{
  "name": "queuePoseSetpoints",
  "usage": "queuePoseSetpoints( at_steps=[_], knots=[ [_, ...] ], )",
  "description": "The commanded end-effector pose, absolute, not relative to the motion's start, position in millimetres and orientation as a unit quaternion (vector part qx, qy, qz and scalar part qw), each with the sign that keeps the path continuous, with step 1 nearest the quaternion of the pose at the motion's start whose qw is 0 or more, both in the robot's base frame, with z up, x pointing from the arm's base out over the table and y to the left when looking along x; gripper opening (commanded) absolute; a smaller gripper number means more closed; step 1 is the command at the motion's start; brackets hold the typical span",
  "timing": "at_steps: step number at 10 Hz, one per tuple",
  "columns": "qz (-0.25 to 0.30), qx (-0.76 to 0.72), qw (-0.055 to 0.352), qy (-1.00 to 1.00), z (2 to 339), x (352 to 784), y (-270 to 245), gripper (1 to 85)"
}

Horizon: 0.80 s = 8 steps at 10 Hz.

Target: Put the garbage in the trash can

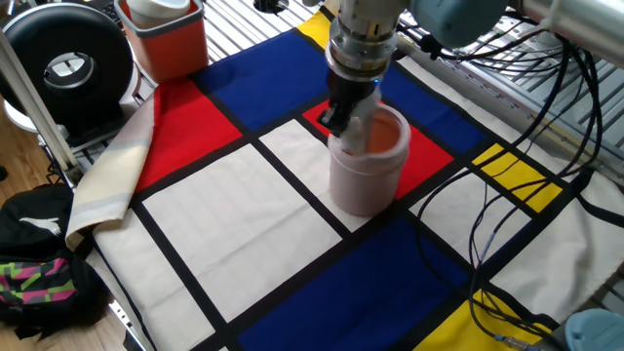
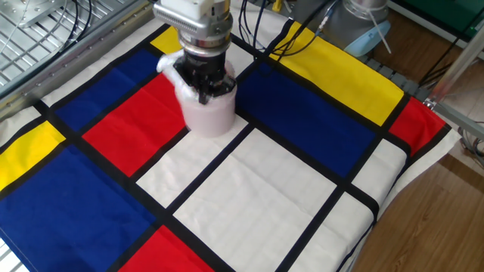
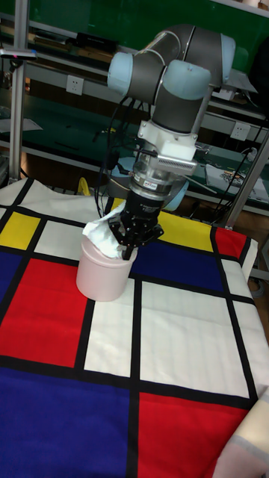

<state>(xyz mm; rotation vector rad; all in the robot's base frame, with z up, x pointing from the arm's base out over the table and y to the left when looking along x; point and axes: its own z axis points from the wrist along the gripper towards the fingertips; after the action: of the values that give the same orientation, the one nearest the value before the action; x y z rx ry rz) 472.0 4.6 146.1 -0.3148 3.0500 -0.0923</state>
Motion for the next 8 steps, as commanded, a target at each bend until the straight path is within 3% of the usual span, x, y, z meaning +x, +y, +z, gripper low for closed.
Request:
queuePoseSetpoints(
  at_steps=[1, 8],
  knots=[
    [-0.033, -0.094, 0.021, 0.995, 160.1, 460.8, 3.7, 1.0],
    [-0.026, -0.115, 0.002, 0.993, 124.7, 440.0, -24.6, 1.0]
  ],
)
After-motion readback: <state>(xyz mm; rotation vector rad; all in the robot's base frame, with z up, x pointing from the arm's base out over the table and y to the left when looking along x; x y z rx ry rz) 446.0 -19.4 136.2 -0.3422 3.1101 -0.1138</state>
